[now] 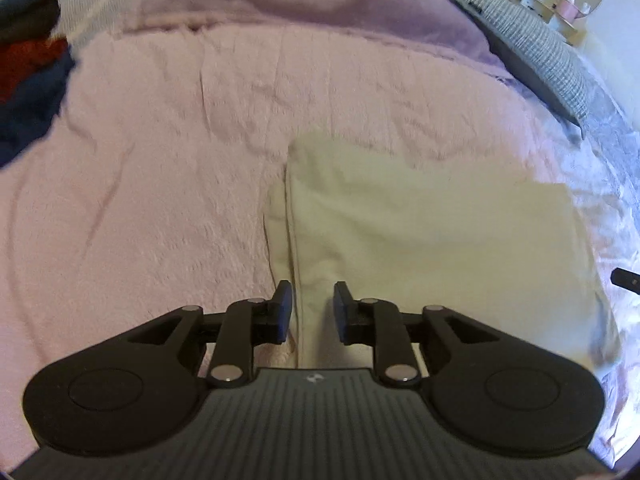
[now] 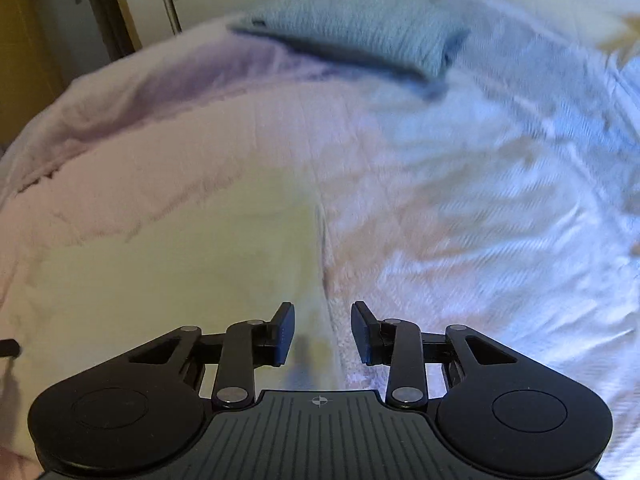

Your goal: Fold clothes

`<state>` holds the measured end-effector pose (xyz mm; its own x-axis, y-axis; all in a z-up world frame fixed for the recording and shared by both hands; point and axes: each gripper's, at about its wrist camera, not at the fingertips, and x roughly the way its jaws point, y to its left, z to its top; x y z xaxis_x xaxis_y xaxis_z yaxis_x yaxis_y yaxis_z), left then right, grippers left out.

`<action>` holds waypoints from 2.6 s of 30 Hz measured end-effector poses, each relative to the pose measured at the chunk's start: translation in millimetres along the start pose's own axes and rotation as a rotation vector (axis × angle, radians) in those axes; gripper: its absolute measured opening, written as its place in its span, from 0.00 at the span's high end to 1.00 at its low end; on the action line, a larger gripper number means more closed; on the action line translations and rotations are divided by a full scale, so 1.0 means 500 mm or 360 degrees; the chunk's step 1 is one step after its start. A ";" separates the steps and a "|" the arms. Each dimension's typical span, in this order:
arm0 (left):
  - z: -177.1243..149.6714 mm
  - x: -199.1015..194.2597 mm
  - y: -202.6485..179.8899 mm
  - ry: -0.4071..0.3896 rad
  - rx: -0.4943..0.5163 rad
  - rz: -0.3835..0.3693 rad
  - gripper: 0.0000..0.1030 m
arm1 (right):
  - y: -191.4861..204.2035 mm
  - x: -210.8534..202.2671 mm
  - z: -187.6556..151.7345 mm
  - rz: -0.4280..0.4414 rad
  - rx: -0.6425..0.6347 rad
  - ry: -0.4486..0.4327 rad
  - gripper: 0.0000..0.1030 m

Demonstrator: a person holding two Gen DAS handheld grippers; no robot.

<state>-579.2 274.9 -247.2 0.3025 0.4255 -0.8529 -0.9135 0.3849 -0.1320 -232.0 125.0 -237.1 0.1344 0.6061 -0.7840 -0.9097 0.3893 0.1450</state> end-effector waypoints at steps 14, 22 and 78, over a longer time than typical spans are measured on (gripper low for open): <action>-0.013 0.009 -0.084 0.0257 0.0022 0.0300 0.79 | 0.001 0.013 -0.030 0.0037 0.0017 0.0286 0.65; -0.002 -0.004 -0.113 0.0268 0.0027 0.0346 0.79 | -0.019 0.008 -0.011 0.0019 0.0032 0.0359 0.59; -0.081 -0.356 -0.099 0.0268 0.0069 0.0231 0.70 | 0.271 -0.261 -0.068 0.0160 -0.0166 0.0626 0.58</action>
<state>-598.9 146.9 -109.0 0.1156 0.3375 -0.9342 -0.9305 0.3659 0.0171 -385.9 75.2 -135.5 -0.0989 0.3181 -0.9429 -0.9483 0.2572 0.1862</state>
